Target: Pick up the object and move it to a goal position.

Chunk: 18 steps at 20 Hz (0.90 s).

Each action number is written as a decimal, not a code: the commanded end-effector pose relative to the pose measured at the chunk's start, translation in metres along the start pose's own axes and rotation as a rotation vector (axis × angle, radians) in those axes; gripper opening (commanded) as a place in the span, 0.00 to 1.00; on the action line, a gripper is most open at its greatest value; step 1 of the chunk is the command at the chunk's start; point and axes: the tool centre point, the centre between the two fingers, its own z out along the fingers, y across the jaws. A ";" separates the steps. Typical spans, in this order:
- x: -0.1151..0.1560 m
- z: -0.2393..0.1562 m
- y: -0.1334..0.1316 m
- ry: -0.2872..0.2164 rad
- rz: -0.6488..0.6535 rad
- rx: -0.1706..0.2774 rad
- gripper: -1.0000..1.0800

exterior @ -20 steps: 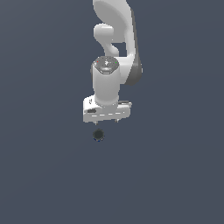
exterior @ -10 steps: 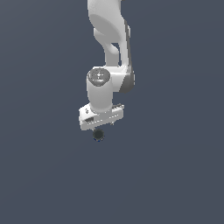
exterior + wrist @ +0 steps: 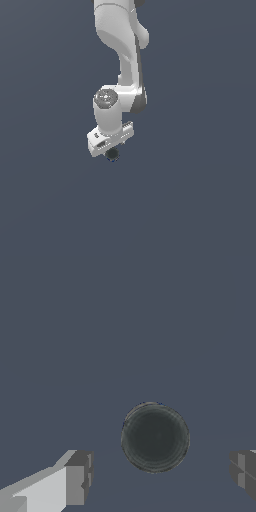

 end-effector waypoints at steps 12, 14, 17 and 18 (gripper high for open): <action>-0.008 0.021 0.007 0.007 -0.127 0.009 0.96; -0.008 0.021 0.007 0.006 -0.123 0.009 0.96; -0.008 0.024 0.007 0.006 -0.123 0.009 0.96; -0.008 0.026 0.007 0.006 -0.123 0.009 0.96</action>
